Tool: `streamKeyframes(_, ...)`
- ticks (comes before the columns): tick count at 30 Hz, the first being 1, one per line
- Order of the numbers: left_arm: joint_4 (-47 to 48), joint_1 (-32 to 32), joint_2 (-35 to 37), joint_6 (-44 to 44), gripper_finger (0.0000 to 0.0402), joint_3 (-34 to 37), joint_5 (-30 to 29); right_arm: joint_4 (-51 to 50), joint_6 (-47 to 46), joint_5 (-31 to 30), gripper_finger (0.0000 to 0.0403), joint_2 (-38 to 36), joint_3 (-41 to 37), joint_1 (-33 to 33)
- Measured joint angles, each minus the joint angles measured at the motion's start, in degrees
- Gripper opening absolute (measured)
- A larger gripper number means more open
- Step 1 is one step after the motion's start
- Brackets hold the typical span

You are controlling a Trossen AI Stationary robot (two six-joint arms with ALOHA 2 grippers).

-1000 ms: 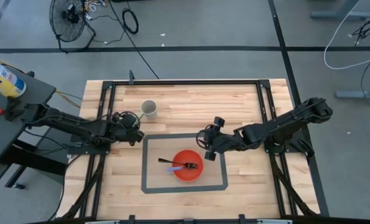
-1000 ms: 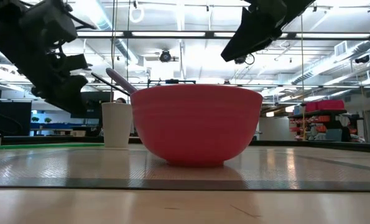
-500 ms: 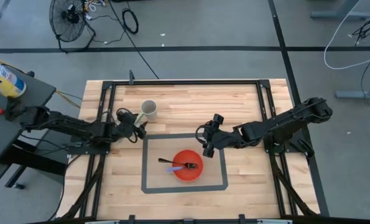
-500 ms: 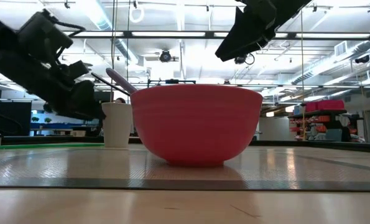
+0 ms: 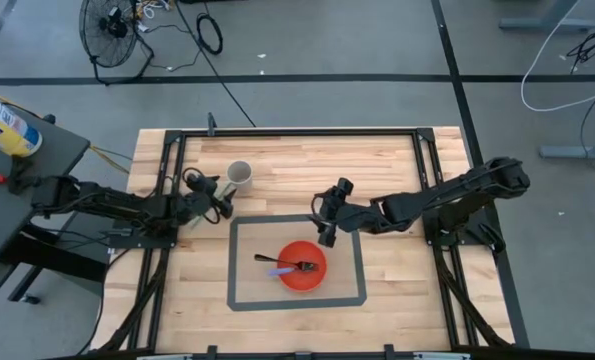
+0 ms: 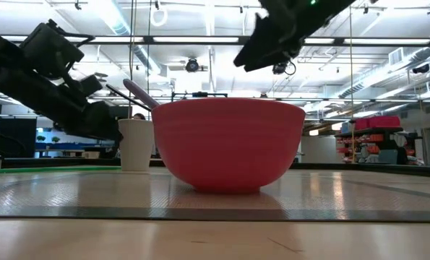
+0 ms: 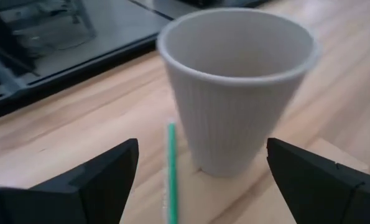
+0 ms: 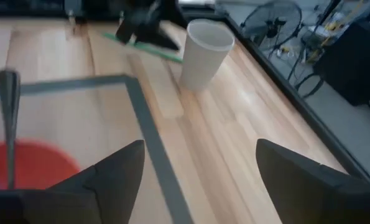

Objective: Pick & Place Utensil
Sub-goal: Put the white cup on the brown mat to the top right of the orange bowl

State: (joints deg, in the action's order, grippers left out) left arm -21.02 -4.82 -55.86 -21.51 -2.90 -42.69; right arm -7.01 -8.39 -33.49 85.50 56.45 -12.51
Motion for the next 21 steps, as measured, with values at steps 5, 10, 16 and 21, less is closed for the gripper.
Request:
streamKeyframes(5,-0.2,-1.6,0.0,5.3,0.036,0.0,5.7,4.9,2.9,2.5,0.0327,3.0,0.0,2.9)
streamKeyframes(10,-2.3,-4.4,0.0,8.8,0.036,0.0,6.0,11.6,5.2,5.3,0.0346,7.2,0.0,6.4)
streamKeyframes(16,-5.2,-9.0,0.0,14.8,0.036,0.0,15.4,22.7,7.4,13.5,0.0366,14.3,0.0,11.6)
streamKeyframes(21,-5.5,-11.6,0.0,18.9,0.036,0.0,21.9,30.9,6.7,17.5,0.0376,20.1,0.0,15.3)
